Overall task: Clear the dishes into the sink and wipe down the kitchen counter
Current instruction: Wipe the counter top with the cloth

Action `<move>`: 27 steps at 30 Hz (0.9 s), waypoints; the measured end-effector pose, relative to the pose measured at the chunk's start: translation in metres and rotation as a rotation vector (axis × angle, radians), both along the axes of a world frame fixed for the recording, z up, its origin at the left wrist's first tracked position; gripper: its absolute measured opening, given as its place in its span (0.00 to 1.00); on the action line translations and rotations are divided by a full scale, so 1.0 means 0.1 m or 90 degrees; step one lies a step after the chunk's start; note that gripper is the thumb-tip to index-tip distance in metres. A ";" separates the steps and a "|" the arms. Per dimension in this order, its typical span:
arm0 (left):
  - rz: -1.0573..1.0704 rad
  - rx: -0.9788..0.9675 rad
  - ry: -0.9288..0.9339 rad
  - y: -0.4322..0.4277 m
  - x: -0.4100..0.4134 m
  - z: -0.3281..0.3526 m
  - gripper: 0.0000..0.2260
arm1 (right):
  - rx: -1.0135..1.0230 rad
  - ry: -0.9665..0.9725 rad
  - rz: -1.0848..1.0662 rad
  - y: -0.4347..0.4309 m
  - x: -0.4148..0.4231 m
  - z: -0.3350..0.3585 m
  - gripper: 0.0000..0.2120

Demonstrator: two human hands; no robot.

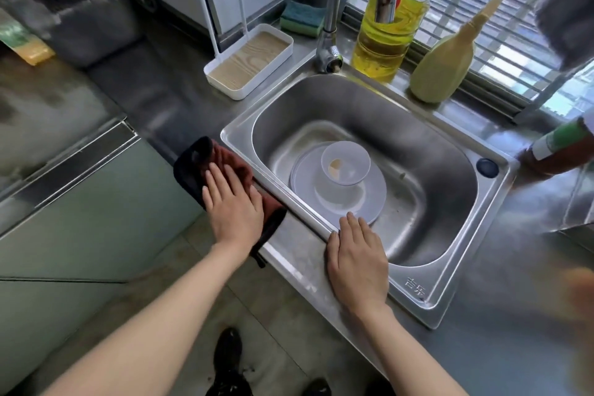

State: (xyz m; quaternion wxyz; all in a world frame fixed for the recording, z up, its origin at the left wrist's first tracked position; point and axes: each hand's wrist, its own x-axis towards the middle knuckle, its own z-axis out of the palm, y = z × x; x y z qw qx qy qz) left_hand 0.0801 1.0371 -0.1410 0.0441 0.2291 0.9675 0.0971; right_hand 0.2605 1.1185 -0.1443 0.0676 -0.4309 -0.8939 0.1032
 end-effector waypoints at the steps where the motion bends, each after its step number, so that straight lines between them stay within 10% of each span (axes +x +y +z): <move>1: -0.005 -0.002 -0.006 0.01 0.15 0.02 0.32 | 0.000 -0.001 -0.001 0.00 -0.01 0.00 0.23; 27: -0.332 -0.022 0.003 -0.23 -0.97 0.01 0.38 | 0.030 -0.006 -0.057 -0.26 -0.54 0.19 0.31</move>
